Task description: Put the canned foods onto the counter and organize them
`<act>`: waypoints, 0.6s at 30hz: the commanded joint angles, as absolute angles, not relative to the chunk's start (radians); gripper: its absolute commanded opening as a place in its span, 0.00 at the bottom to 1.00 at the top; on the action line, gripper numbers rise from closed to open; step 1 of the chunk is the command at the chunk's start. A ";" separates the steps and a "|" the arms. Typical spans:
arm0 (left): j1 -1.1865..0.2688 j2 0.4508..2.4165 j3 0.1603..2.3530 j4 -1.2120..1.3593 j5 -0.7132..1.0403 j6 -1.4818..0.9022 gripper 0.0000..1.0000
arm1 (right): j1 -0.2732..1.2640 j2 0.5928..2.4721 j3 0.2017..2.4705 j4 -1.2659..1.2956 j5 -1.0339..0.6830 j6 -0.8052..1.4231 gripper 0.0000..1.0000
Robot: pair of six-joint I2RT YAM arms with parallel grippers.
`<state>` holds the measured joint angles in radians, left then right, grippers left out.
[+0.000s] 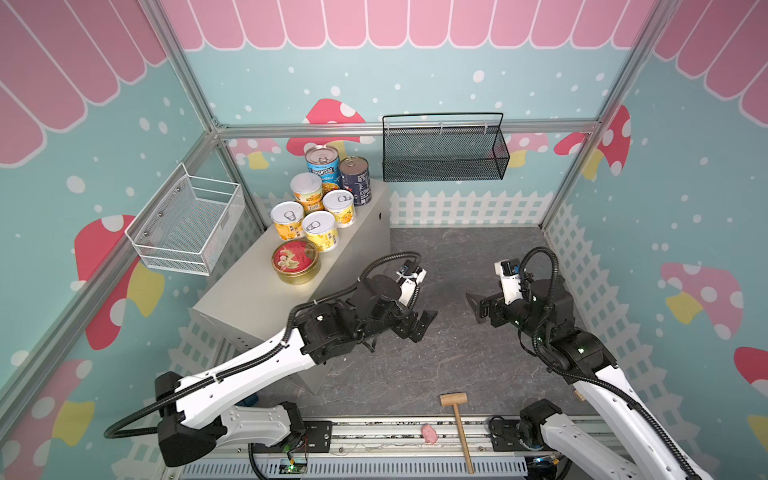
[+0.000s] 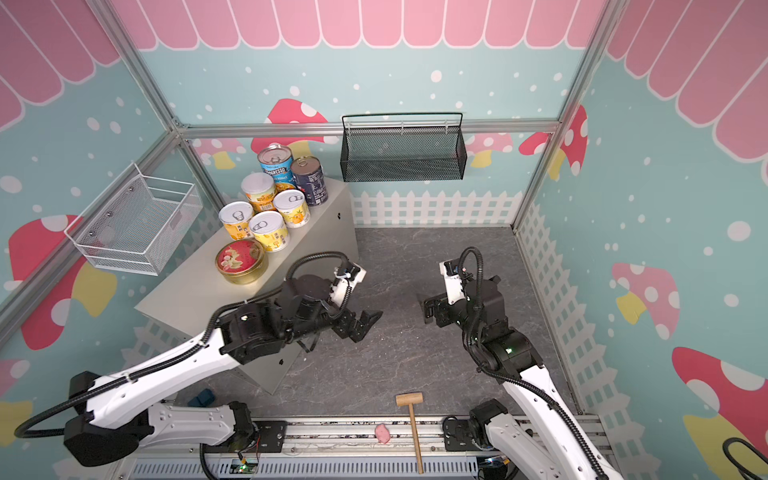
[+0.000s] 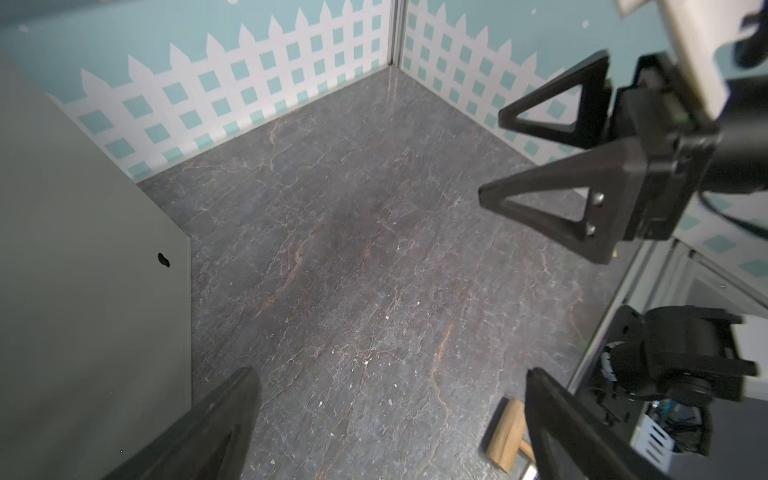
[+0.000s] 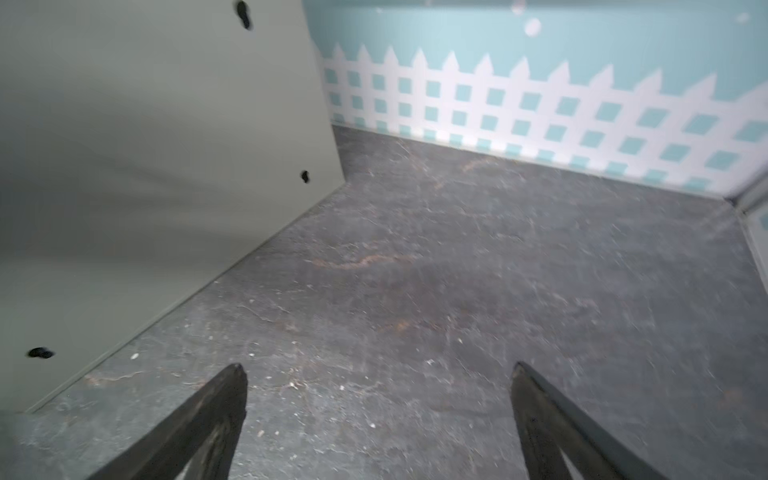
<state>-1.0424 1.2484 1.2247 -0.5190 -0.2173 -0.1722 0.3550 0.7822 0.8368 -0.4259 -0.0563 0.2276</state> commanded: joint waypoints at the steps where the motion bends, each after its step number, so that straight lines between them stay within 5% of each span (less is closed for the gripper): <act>1: -1.081 1.273 1.073 -0.165 -0.402 -0.111 0.99 | 0.250 0.780 0.781 -0.390 -0.078 0.206 0.99; 9: -1.092 1.311 0.757 0.169 -0.501 -0.031 0.99 | 0.044 0.833 0.587 -0.117 -0.087 0.165 1.00; 14: -1.119 1.116 0.710 0.045 -0.513 -0.069 0.99 | 0.032 0.836 0.579 -0.025 -0.157 0.180 1.00; 18: -1.141 0.981 0.913 -0.253 -0.494 -0.100 0.99 | 0.033 0.879 0.605 -0.022 -0.175 0.147 1.00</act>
<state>-1.1259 1.0641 0.7795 -0.1104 -0.4831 -0.0830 0.0341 0.8555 0.5812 -0.0822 -0.1421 0.1856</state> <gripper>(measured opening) 0.992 0.995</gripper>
